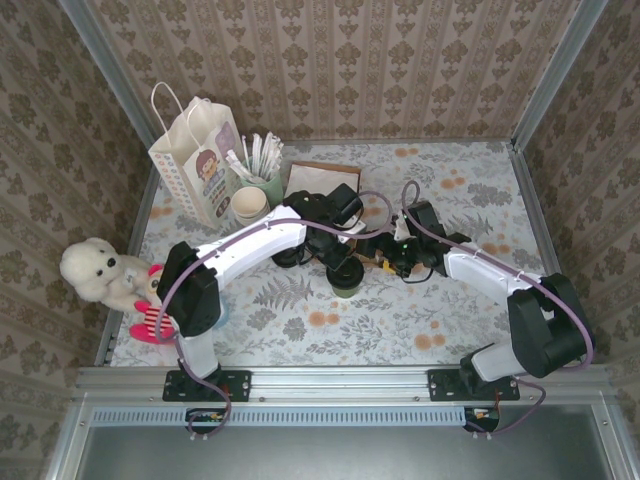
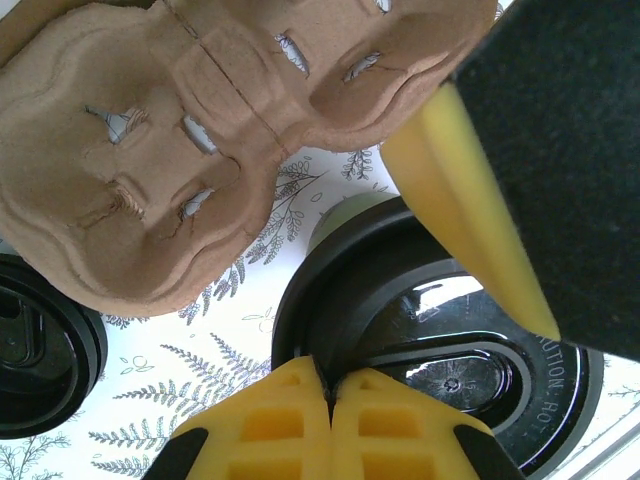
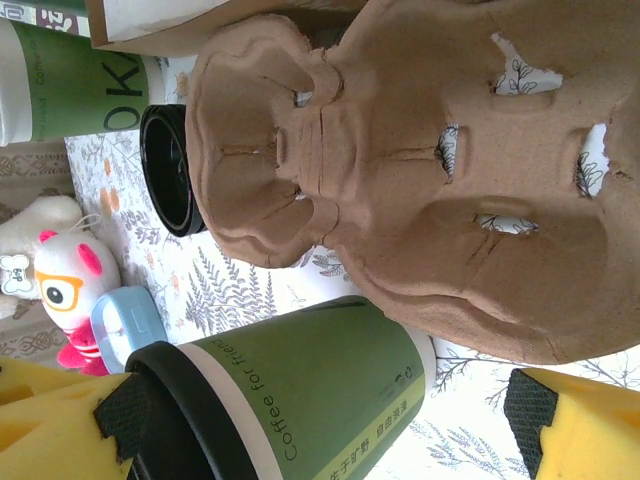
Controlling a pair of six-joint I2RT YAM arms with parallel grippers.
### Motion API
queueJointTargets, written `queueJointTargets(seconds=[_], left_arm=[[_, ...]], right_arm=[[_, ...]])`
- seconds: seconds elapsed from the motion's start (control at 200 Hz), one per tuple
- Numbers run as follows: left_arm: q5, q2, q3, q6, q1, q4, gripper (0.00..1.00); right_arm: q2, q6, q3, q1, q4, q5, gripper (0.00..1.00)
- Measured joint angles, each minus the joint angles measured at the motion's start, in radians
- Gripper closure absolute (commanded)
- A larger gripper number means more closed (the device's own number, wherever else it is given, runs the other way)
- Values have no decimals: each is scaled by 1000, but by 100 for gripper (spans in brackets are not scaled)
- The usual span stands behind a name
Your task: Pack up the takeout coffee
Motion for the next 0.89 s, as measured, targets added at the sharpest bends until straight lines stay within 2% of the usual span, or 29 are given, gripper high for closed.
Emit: queueJointTargets(seconds=[0.28,0.55,0.645,0.895], left_arm=[[12,-3,-14,-17,4,10,100],[23,-32,-54,-110,6,48,100],[20,-33,-54,-139,5,48,100],[3,-34,-51,-196,3,42,100]], right_arm=[[40,1,-29,2,43,-48,5],[32,3,-45,3,78,-43,3],[-4,0,-57,13,71,-20,0],[-168,-38,-108,19,93,-18,0]])
